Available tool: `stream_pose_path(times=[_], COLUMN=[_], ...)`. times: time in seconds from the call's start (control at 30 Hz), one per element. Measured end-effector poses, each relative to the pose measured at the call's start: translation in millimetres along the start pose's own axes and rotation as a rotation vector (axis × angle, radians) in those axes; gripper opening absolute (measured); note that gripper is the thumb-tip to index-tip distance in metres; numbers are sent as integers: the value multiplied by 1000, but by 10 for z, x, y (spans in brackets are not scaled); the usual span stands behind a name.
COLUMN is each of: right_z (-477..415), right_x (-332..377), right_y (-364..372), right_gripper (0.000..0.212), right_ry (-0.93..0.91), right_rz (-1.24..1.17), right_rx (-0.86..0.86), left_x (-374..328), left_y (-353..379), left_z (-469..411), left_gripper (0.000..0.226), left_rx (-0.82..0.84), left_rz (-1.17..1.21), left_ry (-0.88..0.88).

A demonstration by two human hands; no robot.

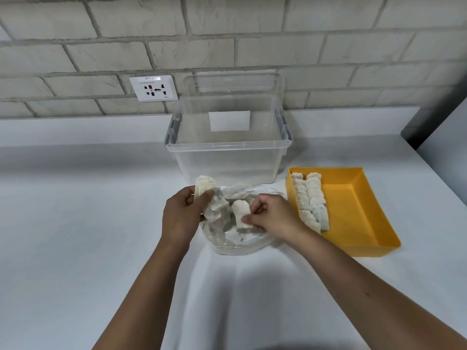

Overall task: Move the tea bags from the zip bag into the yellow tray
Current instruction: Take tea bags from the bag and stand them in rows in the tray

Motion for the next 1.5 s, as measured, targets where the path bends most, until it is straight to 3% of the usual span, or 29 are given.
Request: stream_pose_path(times=[0.07,0.23,0.37,0.5,0.67,0.83,1.07,1.27,1.4,1.5], right_z=[77,268,321,374,261,125,-14,-89,-36,140], right_x=[2,22,-51,-307,-702,-897,-917,-973,-940,-792], right_y=[-115,-597,-1275,-1672,-1616,-1482,-1470,-1442,-1480,-1589], right_gripper=[21,6,13,16,19,23,31,24,26,33], right_ry=[7,-47,-76,-39,78,146,87,111,120,64], right_rz=[-135,-162,-94,54,351,460,423,464,461,472], right_rx=[42,-19,-200,-262,-155,-58,-177,-235,-253,-334], left_x=[-41,-164,-212,-221,-224,-186,-171,-159,-165,-168], left_y=[87,405,646,967,1386,1636,1709,1717,1707,1705], left_z=[8,70,132,254,414,504,575,579,580,600], left_gripper=[11,8,8,9,6,4,5,26,9,9], left_rx=[25,88,116,153,251,322,352,367,351,342], left_rz=[4,9,19,38,27,-3,-33,-41,9,75], left_ry=[14,53,59,56,64,74,47,57,27,-34])
Point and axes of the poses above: each hand's wrist, its own z-axis away from the middle knuckle, its own y-axis out of the palm, x = y × z, the point moved 7 cm from there along -z, towards the middle knuckle, and after that the axes turned 14 degrees about y, right-handed, at the moved point
